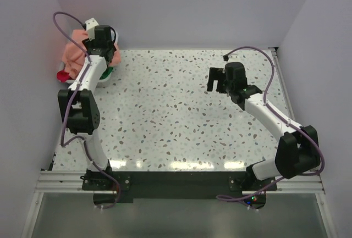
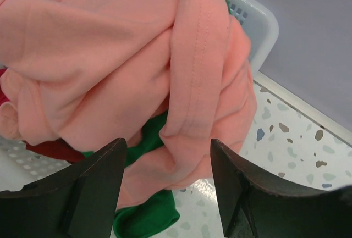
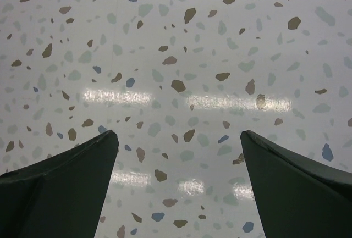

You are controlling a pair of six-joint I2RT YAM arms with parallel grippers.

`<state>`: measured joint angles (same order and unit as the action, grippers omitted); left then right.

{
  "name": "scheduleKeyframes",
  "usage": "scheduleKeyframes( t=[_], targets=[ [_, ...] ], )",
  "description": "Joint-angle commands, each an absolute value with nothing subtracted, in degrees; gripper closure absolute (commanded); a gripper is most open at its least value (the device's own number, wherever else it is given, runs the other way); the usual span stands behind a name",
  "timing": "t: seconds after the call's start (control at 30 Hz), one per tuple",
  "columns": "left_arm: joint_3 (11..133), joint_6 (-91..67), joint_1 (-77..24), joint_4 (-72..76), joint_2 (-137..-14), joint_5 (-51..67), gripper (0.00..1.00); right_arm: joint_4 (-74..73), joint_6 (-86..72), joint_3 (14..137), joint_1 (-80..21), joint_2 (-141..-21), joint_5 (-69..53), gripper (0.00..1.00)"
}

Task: Fold and stack the t-shirts
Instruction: Grab the tshirt from the pile

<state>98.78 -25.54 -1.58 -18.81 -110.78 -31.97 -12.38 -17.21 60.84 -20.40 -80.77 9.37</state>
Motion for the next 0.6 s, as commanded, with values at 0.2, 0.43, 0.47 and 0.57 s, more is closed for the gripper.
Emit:
scheduleKeyframes(
  t=[0.2,0.43,0.47,0.57],
  targets=[
    [109.77,-23.2,-0.09,-13.8,-119.44,-30.59,0.34,-9.14,-18.46,66.71,-21.18,-87.01,8.26,0.01],
    [111.09,-22.06,0.0,-11.51,-123.22,-29.27,0.48,-10.28,-18.37,68.9,-21.62,-90.17,8.88,0.01],
    [111.62,-22.15,0.0,-11.77,-123.31,-29.35,0.59,-10.28,-18.28,68.99,-21.62,-90.44,9.05,0.01],
    [111.1,-22.15,0.0,-11.43,-122.96,-29.27,0.78,-10.2,-18.19,68.82,-21.62,-90.53,9.23,0.01]
  ],
)
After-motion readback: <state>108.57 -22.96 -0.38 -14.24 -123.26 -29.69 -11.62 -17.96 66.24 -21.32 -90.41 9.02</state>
